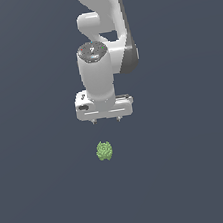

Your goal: Pick up the object and move it to a goal position.

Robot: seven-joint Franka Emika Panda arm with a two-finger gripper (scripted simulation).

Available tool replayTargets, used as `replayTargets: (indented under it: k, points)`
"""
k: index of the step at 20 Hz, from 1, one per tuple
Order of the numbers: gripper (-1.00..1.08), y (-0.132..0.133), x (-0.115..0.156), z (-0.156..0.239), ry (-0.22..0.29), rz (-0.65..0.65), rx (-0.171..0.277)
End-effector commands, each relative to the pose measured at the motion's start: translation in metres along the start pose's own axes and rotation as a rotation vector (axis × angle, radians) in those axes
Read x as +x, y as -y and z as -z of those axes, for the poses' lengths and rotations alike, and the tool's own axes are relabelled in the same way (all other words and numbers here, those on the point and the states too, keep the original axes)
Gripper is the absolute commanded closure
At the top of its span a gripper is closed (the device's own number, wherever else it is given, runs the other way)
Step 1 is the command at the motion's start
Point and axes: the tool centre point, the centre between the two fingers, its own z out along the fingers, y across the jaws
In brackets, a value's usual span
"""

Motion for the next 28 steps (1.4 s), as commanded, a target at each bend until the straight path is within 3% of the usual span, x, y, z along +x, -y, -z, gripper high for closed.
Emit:
replayTargets:
  k: [1, 12, 20, 28]
  points:
    - [-0.92, 0.000, 0.000, 0.000, 0.000, 0.000, 0.000]
    - [-0.92, 0.026, 0.002, 0.012, -0.012, 0.083, 0.002]
    - [-0.92, 0.019, 0.010, 0.002, -0.010, 0.073, 0.002]
    - [-0.92, 0.001, 0.036, -0.029, -0.004, 0.049, 0.005]
